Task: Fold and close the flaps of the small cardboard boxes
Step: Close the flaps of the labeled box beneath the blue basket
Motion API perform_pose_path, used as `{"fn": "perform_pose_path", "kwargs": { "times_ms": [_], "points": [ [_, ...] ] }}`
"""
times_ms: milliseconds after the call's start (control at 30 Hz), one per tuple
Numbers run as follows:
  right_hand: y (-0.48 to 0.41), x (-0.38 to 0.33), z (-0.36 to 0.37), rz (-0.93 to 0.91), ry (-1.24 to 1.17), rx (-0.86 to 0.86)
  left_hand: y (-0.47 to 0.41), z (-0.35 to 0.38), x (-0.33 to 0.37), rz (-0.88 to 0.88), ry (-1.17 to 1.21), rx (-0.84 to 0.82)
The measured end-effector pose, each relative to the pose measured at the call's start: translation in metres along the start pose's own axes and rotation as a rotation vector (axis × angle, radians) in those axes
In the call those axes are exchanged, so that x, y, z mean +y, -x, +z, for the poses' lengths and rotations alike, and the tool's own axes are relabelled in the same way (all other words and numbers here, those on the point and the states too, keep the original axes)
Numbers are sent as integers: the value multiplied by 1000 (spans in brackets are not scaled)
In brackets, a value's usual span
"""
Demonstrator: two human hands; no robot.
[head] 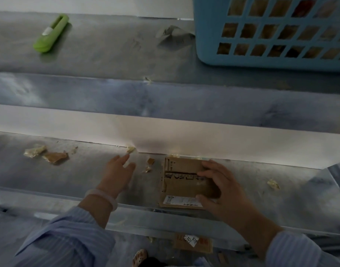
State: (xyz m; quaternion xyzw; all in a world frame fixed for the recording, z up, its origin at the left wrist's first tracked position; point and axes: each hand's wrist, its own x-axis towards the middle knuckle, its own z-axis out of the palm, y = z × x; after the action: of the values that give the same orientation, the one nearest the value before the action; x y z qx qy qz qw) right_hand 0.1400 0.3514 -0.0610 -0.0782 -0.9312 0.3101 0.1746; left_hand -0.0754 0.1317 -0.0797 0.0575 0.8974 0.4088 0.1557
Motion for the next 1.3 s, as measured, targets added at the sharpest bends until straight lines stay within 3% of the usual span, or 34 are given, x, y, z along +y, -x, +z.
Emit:
{"fn": "perform_pose_path", "kwargs": {
  "times_ms": [167, 233, 300, 367, 467, 500, 733, 867, 1000, 1100, 1167, 1233, 1300],
  "points": [
    [-4, -12, -6, -174, 220, 202, 55, 15, 41, 303, 218, -98],
    [-2, -10, -8, -187, 224, 178, 70, 23, 49, 476, 102, -151],
    [4, -10, -11, -190, 249, 117, 73, 27, 52, 540, -14, -180],
    [8, -13, -13, -110, 122, 53, 70, 29, 54, 543, -91, -220],
    [-1, -26, -23, 311, -336, -67, 61, 26, 61, 586, -186, -310],
    [-7, -25, -26, 403, -363, -118, 59, 25, 65, 586, -199, -336],
    [-50, -11, -47, 599, -113, -306, 51, 45, 92, 422, -269, -268],
    [-68, -13, -48, 634, 192, -512, 49, 60, 99, 319, -362, -233],
    [-65, -13, -32, 625, 287, -449, 55, 67, 99, 345, -393, -238],
    [-54, -11, -41, 639, 60, -348, 55, 60, 93, 347, -247, -321],
    [-45, -11, -60, 719, -264, -255, 61, 49, 87, 350, 42, -411],
    [-31, -8, -81, 700, -438, -164, 72, 36, 82, 468, 318, -453],
    [-14, 2, -92, 614, -407, -109, 85, 23, 80, 642, 362, -452]
  ]
}}
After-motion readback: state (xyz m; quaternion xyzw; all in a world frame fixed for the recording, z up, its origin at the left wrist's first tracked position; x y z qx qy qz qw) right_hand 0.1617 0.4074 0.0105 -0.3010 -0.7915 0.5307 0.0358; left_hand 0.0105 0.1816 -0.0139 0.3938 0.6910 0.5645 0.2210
